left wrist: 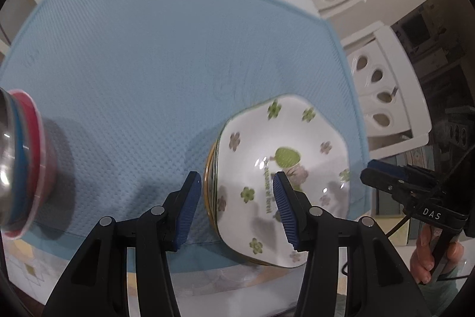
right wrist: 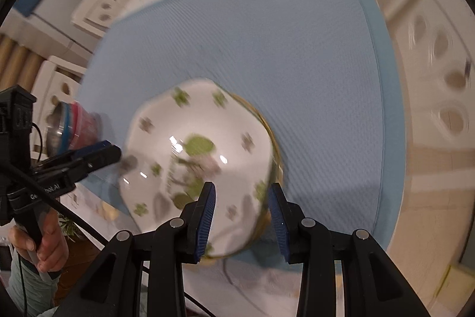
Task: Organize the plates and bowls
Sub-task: 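Move both grippers to the nested steel, blue and magenta bowls, then grasp the nested bowl stack rim with both grippers and lift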
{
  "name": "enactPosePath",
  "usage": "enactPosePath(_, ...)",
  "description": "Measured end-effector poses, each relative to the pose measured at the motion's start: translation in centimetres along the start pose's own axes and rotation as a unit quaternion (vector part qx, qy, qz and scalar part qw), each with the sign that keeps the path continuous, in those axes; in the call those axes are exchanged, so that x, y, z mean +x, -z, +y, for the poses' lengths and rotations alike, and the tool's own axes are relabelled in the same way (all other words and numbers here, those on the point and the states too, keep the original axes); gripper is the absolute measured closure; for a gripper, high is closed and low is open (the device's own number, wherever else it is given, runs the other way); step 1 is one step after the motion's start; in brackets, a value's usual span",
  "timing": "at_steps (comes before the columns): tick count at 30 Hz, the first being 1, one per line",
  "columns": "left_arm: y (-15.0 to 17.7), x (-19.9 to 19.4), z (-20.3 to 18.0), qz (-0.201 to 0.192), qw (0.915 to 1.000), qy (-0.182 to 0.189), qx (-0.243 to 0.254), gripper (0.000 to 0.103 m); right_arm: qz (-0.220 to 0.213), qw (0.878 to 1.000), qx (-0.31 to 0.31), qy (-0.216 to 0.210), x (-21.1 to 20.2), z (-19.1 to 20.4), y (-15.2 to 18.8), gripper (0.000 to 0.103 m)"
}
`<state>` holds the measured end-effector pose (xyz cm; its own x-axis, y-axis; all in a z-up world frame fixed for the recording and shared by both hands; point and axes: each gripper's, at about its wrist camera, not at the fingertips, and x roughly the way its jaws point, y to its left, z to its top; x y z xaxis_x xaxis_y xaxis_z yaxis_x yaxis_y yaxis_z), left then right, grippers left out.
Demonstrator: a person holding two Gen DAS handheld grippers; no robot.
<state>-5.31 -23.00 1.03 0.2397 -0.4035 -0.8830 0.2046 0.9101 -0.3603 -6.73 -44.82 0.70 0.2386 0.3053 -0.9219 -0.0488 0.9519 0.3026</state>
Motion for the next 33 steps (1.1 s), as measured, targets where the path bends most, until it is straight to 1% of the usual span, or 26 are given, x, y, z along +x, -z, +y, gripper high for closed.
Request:
enactPosePath(2, 0.2, -1.7, 0.1, -0.020, 0.9998, -0.002, 0.002, 0.054, -0.030, 0.999, -0.025, -0.009, -1.2, 1.5, -0.5, 0.067)
enactPosePath(3, 0.5, -2.7, 0.3, -0.029, 0.9995, -0.005, 0.004, 0.047, -0.045, 0.998, -0.040, -0.016, -1.8, 2.5, -0.8, 0.063)
enactPosePath(4, 1.0, -3.8, 0.7, -0.041, 0.9991, -0.012, 0.005, 0.042, -0.056, 0.997, -0.052, -0.022, -2.2, 3.4, -1.0, 0.055)
enactPosePath(5, 1.8, -5.0, 1.2, -0.056, 0.9982, -0.022, 0.005, 0.036, -0.072, 0.995, -0.068, -0.031, -2.8, 4.6, -1.1, 0.050)
enactPosePath(6, 1.8, -6.1, 1.8, -0.069, 0.9970, -0.033, 0.004, 0.036, -0.086, 0.992, -0.083, -0.037, -3.2, 5.7, -1.1, 0.043)
enactPosePath(7, 1.8, -7.4, 2.7, -0.082, 0.9955, -0.048, 0.002, 0.036, -0.102, 0.988, -0.103, -0.046, -3.7, 7.5, -1.3, 0.040)
enactPosePath(8, 1.8, -8.3, 3.7, -0.090, 0.9942, -0.059, -0.002, 0.036, -0.108, 0.986, -0.116, -0.053, -3.8, 8.8, -1.5, 0.039)
enactPosePath(10, 2.1, -10.3, 6.1, -0.112, 0.9904, -0.080, -0.015, 0.036, -0.109, 0.981, -0.140, -0.074, -3.6, 12.0, -1.7, 0.034)
enactPosePath(12, 2.5, -12.0, 9.1, -0.133, 0.9854, -0.103, -0.027, 0.036, -0.099, 0.978, -0.154, -0.096, -2.8, 15.6, -2.4, 0.034)
enactPosePath(14, 3.0, -13.0, 12.0, -0.142, 0.9826, -0.113, -0.041, 0.036, -0.087, 0.976, -0.163, -0.112, -1.7, 18.9, -2.9, 0.034)
enactPosePath(15, 3.1, -13.3, 14.1, -0.141, 0.9815, -0.119, -0.051, 0.036, -0.082, 0.976, -0.162, -0.118, -1.1, 20.3, -3.2, 0.034)
enactPosePath(16, 3.3, -13.4, 15.4, -0.140, 0.9806, -0.124, -0.058, 0.036, -0.075, 0.977, -0.157, -0.123, -0.3, 21.8, -3.5, 0.034)
enactPosePath(18, 3.8, -13.7, 18.4, -0.143, 0.9785, -0.127, -0.077, 0.036, -0.060, 0.978, -0.134, -0.147, 1.3, 24.0, -4.2, 0.033)
enactPosePath(20, 4.2, -13.4, 21.1, -0.137, 0.9798, -0.109, -0.097, 0.036, -0.039, 0.979, -0.097, -0.177, 3.4, 25.7, -4.9, 0.033)
enactPosePath(22, 4.3, -12.1, 23.4, -0.121, 0.9826, -0.079, -0.117, 0.035, -0.023, 0.980, -0.066, -0.186, 5.2, 26.7, -5.5, 0.033)
enactPosePath(25, 3.9, -9.4, 25.6, -0.087, 0.9854, -0.050, -0.137, 0.034, -0.013, 0.984, -0.028, -0.178, 7.6, 27.8, -6.3, 0.033)
enactPosePath(26, 3.7, -8.7, 26.3, -0.081, 0.9859, -0.037, -0.142, 0.034, -0.012, 0.985, -0.019, -0.173, 8.0, 27.9, -6.5, 0.033)
enactPosePath(27, 3.6, -7.9, 27.8, -0.074, 0.9858, -0.024, -0.149, 0.034, -0.011, 0.986, -0.012, -0.168, 8.6, 28.1, -6.6, 0.033)
enactPosePath(30, 3.7, -6.0, 30.3, -0.056, 0.9854, 0.006, -0.161, 0.034, -0.001, 0.987, 0.013, -0.161, 10.0, 28.0, -6.9, 0.033)
enactPosePath(33, 3.3, -4.7, 31.0, -0.040, 0.9868, 0.010, -0.157, 0.034, 0.010, 0.986, 0.034, -0.160, 11.0, 27.5, -6.8, 0.033)
